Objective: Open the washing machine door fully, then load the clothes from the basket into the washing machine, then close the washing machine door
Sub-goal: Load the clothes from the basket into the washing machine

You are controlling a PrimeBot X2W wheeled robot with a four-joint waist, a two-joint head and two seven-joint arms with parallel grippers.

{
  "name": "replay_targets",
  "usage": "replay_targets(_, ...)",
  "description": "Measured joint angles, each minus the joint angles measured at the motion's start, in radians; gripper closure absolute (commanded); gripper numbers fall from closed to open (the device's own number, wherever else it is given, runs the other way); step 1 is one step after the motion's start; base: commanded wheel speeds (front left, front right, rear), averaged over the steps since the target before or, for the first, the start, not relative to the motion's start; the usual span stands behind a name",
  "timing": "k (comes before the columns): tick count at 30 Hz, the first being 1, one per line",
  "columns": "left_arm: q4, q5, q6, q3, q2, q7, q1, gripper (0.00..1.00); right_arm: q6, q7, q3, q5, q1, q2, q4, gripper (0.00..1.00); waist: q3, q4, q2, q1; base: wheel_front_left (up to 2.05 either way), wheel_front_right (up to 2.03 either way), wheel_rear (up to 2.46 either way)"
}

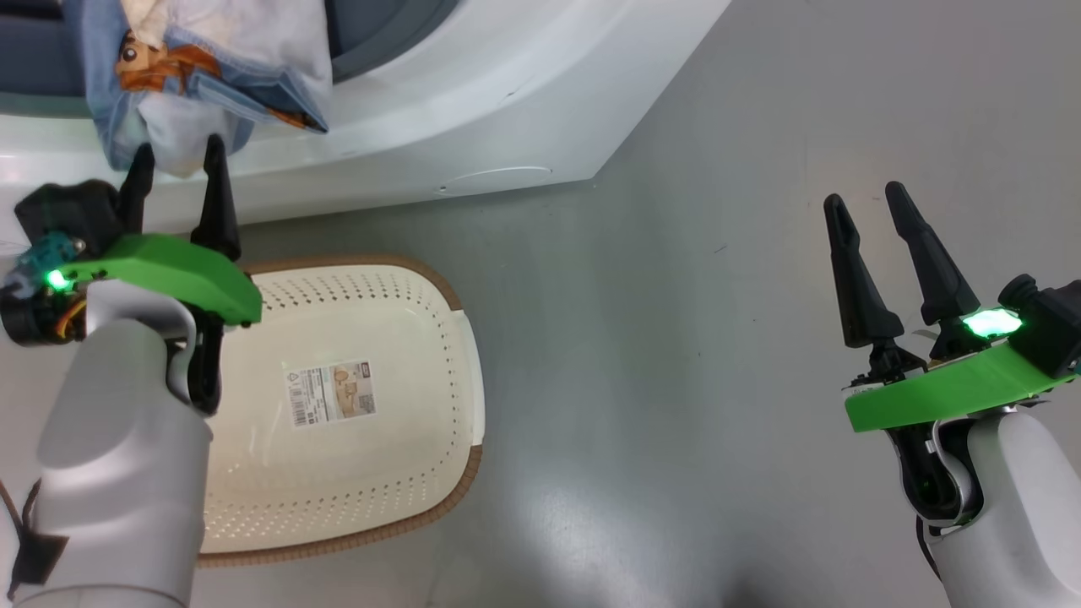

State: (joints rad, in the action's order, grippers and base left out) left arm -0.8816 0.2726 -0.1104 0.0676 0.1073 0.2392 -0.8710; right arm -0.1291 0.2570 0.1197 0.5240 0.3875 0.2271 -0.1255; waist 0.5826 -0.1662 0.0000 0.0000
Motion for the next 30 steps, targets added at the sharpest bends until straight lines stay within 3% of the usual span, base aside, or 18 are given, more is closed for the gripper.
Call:
replay_targets(5, -0.074, 0.011, -0.002, 0.012, -0.008, 0.0, -0.057, 0.0, 0.0, 0.0, 0.002, 0.001, 0.005, -0.002, -0.002, 0.0, 0.007, -0.002, 0.0, 0.0, 0.0, 0.0, 0.0)
replay_targets(8, -0.09, 0.013, -0.009, 0.018, -0.008, 0.0, -0.073, 0.51, 0.0, 0.0, 0.003, 0.001, 0.005, -0.002, -0.002, 0.0, 0.009, -0.003, 0.0, 0.0, 0.0, 0.0, 0.0)
replay_targets(9, -0.095, 0.015, -0.009, 0.02, -0.008, 0.001, -0.081, 0.59, 0.0, 0.0, 0.002, 0.001, 0.005, -0.003, -0.002, 0.0, 0.009, -0.004, 0.0, 0.0, 0.0, 0.0, 0.0)
replay_targets(10, -0.098, 0.019, -0.009, 0.022, -0.008, 0.001, -0.087, 1.0, 0.0, 0.0, 0.002, 0.001, 0.005, -0.003, -0.003, 0.0, 0.01, -0.005, 0.0, 0.0, 0.0, 0.0, 0.0)
replay_targets(21, -0.091, 0.03, -0.016, 0.059, -0.008, 0.01, -0.092, 1.0, 0.0, 0.0, -0.003, 0.001, 0.005, -0.008, -0.006, 0.0, 0.007, 0.001, 0.0, 0.0, 0.0, 0.0, 0.0)
replay_targets(30, 0.135, 0.017, -0.017, 0.106, -0.011, 0.011, -0.035, 1.0, 0.0, 0.0, -0.007, 0.001, 0.004, -0.008, -0.006, 0.0, 0.001, 0.007, 0.0001, 0.0, 0.0, 0.0, 0.0)
